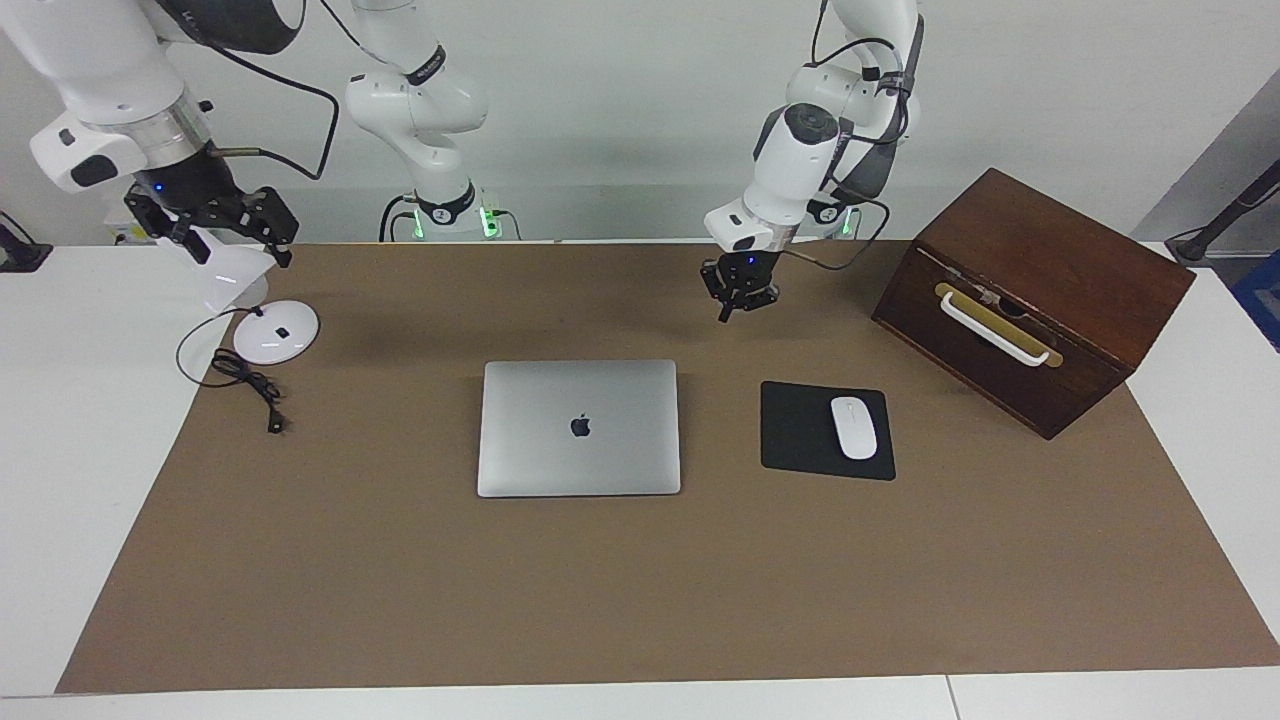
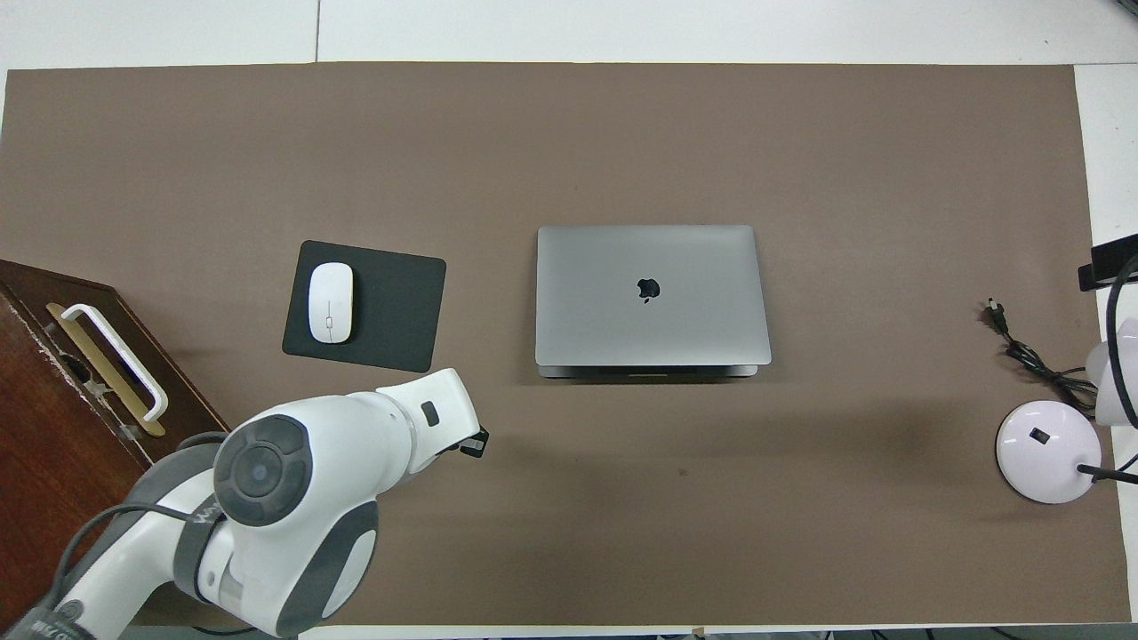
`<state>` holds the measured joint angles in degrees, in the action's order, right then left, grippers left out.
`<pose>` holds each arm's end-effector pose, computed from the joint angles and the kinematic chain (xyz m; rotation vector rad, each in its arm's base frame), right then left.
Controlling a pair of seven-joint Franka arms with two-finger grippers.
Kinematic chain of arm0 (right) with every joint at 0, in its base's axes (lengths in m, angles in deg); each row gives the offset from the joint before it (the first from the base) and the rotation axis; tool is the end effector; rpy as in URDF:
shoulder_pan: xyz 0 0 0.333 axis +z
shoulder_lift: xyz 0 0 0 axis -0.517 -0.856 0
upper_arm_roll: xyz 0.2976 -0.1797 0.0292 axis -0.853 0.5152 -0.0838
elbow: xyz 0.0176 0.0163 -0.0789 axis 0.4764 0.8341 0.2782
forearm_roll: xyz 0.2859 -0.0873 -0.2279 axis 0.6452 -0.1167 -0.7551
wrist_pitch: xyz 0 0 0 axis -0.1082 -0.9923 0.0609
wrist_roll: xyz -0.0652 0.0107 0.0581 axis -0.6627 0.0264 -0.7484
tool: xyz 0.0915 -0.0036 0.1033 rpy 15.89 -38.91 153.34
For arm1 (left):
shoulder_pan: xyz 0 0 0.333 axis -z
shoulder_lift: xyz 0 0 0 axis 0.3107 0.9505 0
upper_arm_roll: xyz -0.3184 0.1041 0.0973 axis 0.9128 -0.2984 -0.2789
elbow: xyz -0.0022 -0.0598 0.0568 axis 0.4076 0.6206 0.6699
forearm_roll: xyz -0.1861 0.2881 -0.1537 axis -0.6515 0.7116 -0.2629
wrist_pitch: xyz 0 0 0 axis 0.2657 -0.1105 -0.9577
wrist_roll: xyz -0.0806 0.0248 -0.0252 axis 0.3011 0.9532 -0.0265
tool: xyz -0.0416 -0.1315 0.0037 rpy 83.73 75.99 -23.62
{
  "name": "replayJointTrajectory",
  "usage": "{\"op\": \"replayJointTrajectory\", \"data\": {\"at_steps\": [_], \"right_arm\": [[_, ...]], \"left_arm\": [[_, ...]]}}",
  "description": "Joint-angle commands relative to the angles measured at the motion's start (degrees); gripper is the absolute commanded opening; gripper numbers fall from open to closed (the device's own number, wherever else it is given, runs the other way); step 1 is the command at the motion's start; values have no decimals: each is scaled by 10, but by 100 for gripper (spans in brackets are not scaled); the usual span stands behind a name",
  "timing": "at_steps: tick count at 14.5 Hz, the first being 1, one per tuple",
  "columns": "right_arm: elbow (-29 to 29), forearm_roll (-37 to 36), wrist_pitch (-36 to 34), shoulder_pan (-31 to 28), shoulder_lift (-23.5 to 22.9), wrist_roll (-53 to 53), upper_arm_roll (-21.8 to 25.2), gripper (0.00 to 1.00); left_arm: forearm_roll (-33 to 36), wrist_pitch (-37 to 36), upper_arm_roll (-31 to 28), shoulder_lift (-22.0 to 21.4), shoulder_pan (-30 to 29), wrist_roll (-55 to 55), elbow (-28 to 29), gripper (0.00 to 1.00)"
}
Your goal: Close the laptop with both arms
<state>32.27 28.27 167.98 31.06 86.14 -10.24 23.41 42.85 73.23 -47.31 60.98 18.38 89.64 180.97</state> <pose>0.5177 -0.0720 0.6359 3.1071 -0.1127 -0.0713 0.3788 -0.2572 0.4238 2.8839 -0.6276 0.1420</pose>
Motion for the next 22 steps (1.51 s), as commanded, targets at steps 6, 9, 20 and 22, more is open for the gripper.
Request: {"op": "replayJointTrajectory", "data": {"at_steps": [6,9,20,22], "right_arm": [[48,33,27,39,23,-52,11,100],[49,32,32,40,23,-47,11,100],[51,23,28,36,24,-24,14,100],[52,15,32,36,24,-16,20,100]], "left_arm": [[57,-144,3,-50,-89,-15,-66,0],[80,-185,2,-51,-121,-22,-98,12],[87,-279,2,-45,-246,-23,-199,100],[87,-285,2,-39,-269,-22,-221,100]]}}
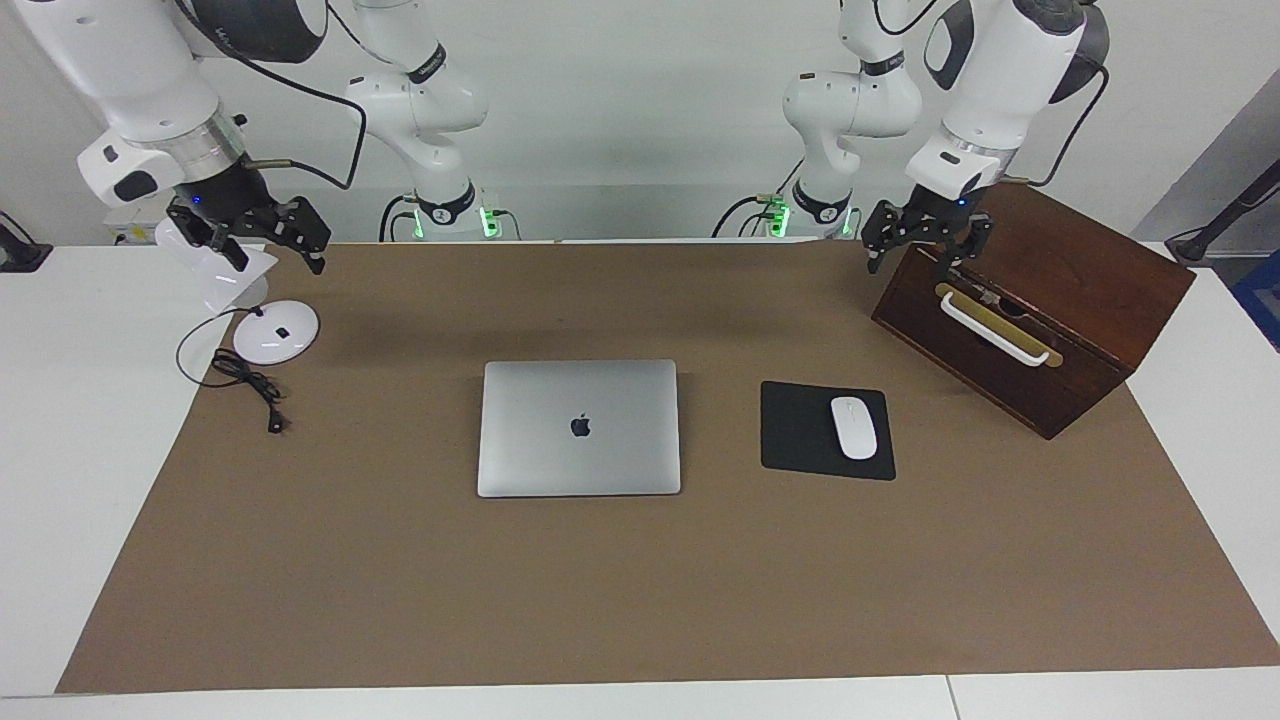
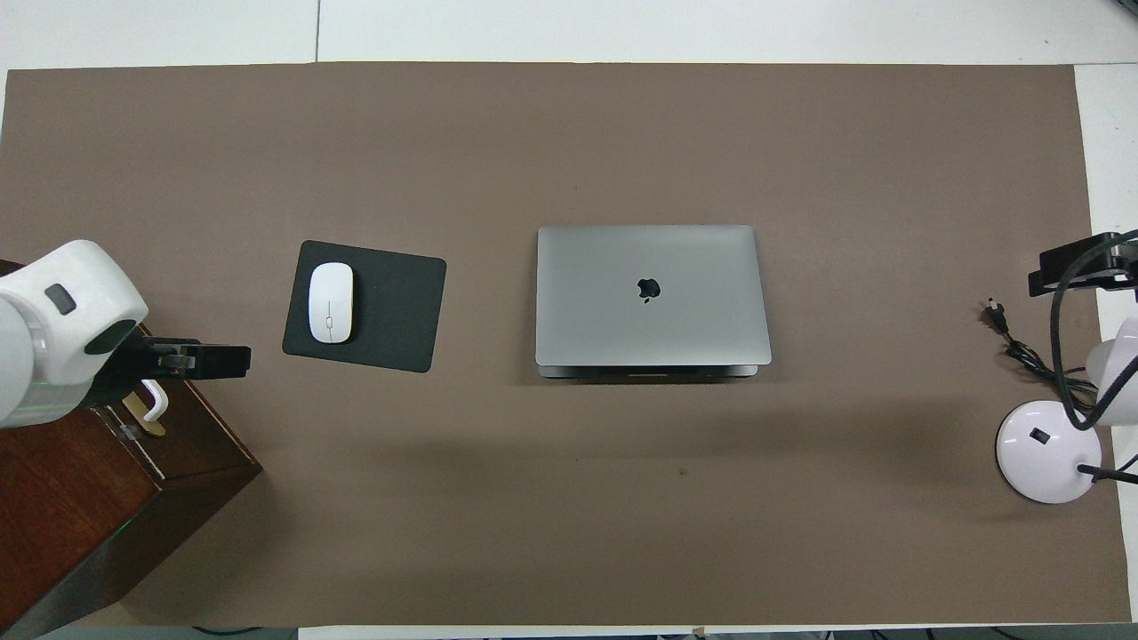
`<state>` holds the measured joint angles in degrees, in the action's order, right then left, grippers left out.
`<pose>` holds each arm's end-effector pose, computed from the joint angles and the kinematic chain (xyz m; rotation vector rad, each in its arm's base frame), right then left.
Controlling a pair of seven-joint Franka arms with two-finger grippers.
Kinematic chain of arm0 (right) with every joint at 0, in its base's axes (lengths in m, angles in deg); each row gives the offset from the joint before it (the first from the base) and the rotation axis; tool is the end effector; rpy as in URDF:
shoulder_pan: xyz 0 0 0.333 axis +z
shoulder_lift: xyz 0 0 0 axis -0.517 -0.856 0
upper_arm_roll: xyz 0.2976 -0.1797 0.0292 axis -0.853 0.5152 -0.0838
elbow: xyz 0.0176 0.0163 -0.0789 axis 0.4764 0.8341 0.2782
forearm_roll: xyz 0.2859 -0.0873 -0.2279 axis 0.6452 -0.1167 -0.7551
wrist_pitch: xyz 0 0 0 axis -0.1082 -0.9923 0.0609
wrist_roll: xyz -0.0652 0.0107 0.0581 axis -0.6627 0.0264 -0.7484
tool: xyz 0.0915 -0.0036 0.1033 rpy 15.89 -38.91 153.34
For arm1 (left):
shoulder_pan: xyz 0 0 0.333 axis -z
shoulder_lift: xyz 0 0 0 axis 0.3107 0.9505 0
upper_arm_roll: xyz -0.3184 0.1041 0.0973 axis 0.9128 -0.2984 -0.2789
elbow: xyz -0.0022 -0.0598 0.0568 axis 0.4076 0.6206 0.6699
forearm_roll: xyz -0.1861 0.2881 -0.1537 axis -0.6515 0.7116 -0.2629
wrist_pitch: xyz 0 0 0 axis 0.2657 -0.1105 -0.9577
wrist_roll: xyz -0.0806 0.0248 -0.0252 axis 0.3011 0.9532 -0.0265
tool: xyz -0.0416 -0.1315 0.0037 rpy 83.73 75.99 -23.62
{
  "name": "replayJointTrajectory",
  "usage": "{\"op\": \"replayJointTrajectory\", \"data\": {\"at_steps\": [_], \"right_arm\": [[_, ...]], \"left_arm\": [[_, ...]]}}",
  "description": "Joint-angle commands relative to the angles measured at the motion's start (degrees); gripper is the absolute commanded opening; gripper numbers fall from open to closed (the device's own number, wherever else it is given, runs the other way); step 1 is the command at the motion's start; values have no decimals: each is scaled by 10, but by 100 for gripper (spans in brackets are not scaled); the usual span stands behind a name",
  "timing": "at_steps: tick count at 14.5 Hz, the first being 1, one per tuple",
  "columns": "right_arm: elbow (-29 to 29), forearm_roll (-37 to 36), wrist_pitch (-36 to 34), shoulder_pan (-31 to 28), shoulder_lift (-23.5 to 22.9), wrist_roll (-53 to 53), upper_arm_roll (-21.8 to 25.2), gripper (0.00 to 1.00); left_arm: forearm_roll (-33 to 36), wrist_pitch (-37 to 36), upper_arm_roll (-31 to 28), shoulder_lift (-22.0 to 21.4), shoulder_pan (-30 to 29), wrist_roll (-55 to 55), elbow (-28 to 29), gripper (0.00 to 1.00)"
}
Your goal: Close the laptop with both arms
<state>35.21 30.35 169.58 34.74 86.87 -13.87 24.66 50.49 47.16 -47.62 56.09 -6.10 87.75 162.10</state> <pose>0.5181 -0.0452 0.6217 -3.1324 0.1431 0.0838 0.4456 -0.0690 0.5701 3.0619 -0.2034 0.1598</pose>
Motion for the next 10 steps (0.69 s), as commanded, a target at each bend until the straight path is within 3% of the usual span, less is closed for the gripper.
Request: {"op": "replayJointTrajectory", "data": {"at_steps": [1,8,10], "right_arm": [[27,-15,19,-1,17,22,8,100],[41,-17,31,-4,17,26,11,100],[41,-21,32,-4,17,35,12,100]], "left_arm": [[11,-24,5,15,-33,-1,-42,100],[11,-97,4,95,-64,-3,-198,100],[10,-108,1,101,-65,-3,-216,100]]}}
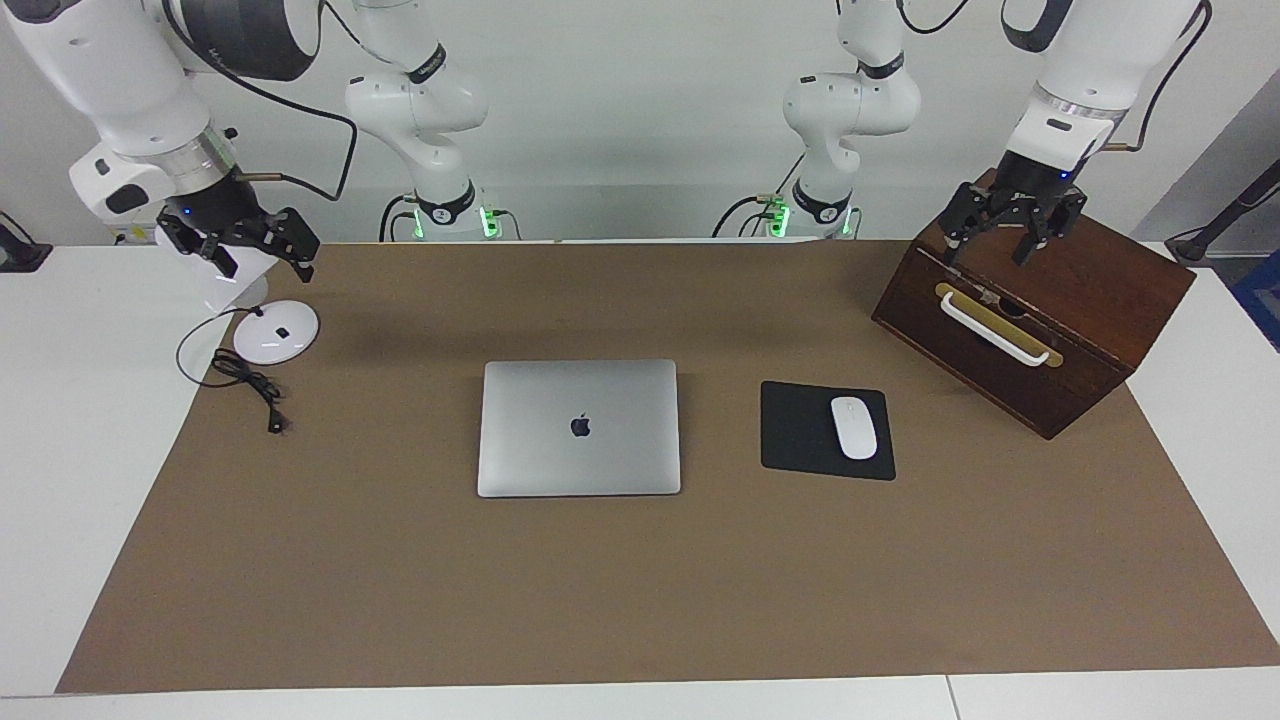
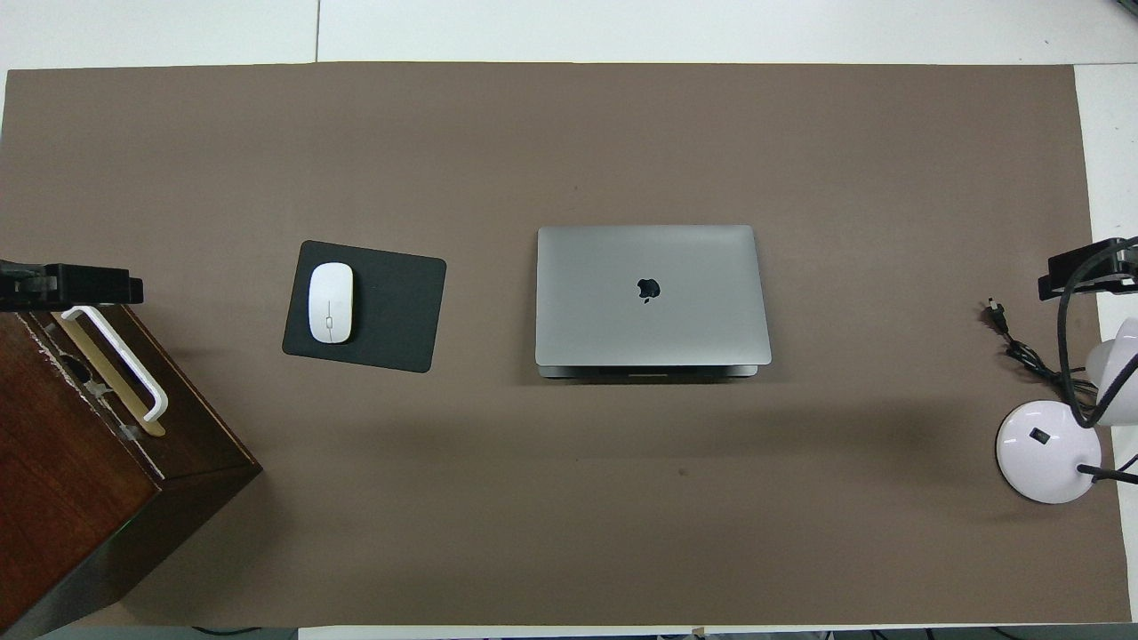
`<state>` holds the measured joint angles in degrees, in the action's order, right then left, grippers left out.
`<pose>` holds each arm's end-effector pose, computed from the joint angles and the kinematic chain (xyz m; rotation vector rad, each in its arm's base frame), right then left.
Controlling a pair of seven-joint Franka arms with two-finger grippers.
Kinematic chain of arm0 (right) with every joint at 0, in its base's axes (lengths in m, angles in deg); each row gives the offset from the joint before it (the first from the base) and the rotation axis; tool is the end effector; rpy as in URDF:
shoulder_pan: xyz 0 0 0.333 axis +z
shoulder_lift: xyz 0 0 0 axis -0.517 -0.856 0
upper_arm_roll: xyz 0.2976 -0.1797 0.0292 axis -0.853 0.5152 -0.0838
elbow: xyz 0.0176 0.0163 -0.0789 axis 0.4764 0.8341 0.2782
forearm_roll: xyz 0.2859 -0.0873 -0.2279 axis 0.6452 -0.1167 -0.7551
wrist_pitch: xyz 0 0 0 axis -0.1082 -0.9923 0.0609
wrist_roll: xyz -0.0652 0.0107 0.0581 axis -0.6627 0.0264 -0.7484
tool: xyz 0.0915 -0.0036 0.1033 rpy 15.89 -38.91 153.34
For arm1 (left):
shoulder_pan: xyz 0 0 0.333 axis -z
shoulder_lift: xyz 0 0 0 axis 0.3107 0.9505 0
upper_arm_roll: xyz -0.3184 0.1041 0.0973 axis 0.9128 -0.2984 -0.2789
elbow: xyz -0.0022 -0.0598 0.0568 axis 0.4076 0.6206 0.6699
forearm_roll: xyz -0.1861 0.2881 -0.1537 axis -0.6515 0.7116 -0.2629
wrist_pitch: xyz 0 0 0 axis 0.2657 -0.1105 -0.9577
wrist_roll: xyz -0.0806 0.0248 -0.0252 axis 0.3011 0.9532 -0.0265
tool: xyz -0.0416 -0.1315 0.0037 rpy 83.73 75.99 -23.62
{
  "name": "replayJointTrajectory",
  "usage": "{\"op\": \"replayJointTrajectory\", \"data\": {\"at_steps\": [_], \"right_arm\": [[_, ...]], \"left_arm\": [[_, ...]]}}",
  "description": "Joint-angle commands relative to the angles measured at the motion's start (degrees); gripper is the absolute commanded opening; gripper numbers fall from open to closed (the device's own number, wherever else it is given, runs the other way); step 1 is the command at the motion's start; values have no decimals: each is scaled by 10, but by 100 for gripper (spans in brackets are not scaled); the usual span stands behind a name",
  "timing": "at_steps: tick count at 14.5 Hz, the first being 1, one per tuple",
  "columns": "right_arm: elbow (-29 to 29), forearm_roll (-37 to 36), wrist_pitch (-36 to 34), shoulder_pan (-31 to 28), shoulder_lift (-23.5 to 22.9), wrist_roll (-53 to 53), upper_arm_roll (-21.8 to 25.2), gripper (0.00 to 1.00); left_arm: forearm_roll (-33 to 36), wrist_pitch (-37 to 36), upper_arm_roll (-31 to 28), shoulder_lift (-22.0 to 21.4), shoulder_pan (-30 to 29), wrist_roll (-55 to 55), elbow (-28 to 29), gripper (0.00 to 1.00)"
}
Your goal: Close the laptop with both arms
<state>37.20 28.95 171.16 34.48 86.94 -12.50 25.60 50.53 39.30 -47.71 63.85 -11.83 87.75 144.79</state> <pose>0.5179 -0.0597 0.6089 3.1198 -0.1374 -0.0950 0.4960 -0.0266 0.6359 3.0766 -0.0555 0.2118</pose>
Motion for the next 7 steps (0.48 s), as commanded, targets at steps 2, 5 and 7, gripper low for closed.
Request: {"op": "replayJointTrajectory", "data": {"at_steps": [2,5,7], "right_arm": [[21,-7,16,-4,17,20,2,100],[21,-17,15,-3,17,22,4,100],[21,-17,14,-4,17,22,4,100]], "left_arm": [[9,-55,3,39,-20,-3,-72,100],[5,-115,2,78,-34,-3,-136,100],[5,-130,2,98,-44,-3,-165,100]]}}
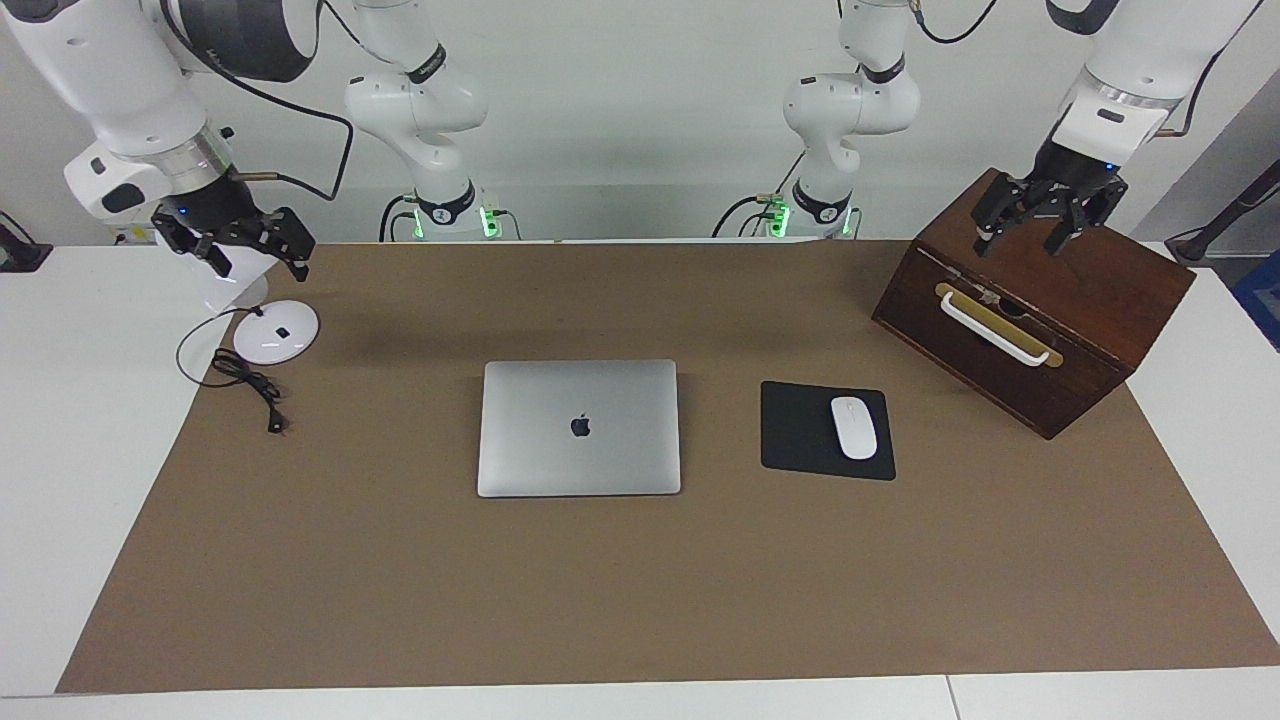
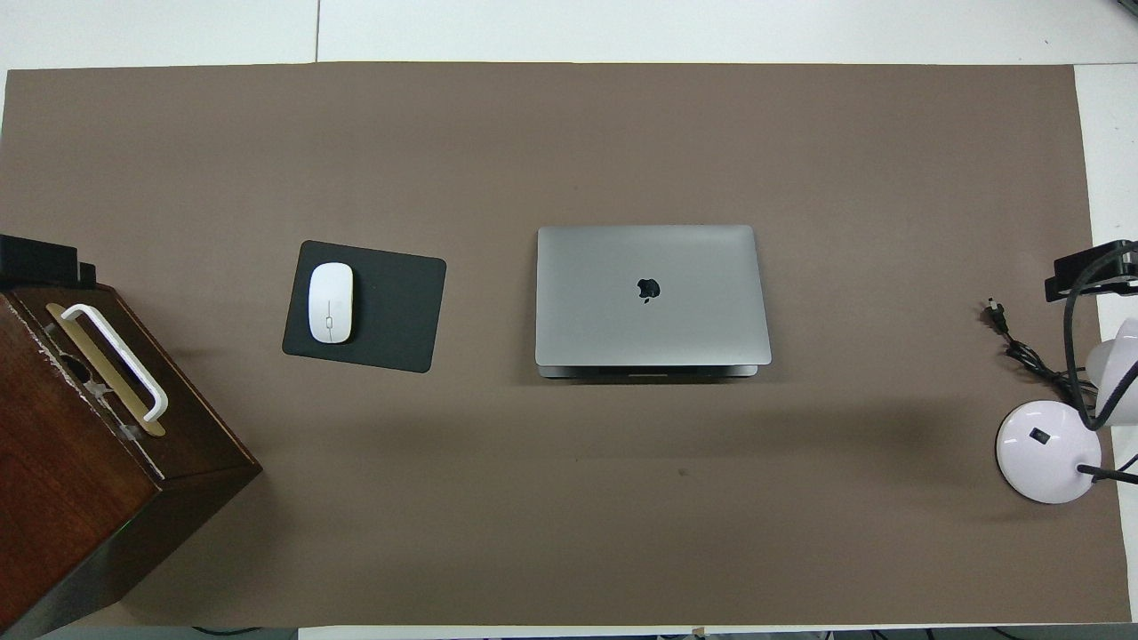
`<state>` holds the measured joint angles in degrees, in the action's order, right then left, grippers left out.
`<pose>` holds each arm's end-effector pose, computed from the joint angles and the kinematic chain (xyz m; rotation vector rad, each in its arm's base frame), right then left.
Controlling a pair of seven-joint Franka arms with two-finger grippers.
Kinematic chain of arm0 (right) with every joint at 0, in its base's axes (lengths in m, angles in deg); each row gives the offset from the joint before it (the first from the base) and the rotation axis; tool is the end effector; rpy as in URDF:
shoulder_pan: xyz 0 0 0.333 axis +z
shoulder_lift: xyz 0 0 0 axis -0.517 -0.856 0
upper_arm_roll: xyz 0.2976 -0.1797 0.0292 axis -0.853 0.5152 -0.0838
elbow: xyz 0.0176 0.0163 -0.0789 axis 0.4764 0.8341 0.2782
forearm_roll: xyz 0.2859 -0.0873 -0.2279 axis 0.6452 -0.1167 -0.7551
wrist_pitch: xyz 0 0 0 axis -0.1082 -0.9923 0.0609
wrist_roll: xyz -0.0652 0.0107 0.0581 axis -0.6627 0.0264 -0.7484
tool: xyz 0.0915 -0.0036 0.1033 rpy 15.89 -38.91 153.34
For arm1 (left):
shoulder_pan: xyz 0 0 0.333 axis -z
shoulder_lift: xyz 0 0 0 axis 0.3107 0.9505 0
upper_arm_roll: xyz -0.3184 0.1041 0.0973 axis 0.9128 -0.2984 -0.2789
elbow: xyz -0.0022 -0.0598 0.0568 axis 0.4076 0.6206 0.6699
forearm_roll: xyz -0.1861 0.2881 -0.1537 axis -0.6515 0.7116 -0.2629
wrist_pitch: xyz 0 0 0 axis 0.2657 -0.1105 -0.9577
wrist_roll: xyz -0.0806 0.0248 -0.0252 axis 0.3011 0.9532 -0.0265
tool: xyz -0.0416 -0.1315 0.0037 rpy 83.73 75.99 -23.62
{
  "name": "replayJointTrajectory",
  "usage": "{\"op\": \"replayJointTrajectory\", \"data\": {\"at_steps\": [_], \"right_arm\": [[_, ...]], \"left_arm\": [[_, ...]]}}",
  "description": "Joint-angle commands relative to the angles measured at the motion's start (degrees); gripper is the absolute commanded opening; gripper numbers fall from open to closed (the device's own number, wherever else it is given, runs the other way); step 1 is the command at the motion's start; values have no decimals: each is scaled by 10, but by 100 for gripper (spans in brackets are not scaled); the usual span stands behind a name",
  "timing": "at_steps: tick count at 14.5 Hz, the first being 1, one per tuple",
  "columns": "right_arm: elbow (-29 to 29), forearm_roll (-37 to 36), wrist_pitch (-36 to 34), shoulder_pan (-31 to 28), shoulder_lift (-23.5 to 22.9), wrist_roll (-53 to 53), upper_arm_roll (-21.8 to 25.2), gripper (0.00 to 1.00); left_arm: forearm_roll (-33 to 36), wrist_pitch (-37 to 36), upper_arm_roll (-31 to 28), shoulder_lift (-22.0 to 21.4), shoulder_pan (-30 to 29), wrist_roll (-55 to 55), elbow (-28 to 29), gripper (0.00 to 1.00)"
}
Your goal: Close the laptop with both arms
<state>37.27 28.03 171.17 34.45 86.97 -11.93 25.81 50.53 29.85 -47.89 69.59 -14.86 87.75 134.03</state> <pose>0.5172 -0.0641 0.6087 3.1048 -0.1274 -0.0972 0.5149 -0.0006 0.6563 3.0923 0.0227 0.0957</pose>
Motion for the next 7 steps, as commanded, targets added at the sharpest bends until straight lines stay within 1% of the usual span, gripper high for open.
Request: {"op": "replayJointTrajectory", "data": {"at_steps": [1,4,7], "right_arm": [[21,-8,15,-2,16,17,3,100],[20,-8,17,-2,16,17,2,100],[18,-8,16,-3,16,19,2,100]], "left_arm": [[6,-36,4,42,-14,-3,-58,100],[10,-23,5,51,-13,-4,-52,100],[11,-15,6,46,-9,-3,-22,100]]}}
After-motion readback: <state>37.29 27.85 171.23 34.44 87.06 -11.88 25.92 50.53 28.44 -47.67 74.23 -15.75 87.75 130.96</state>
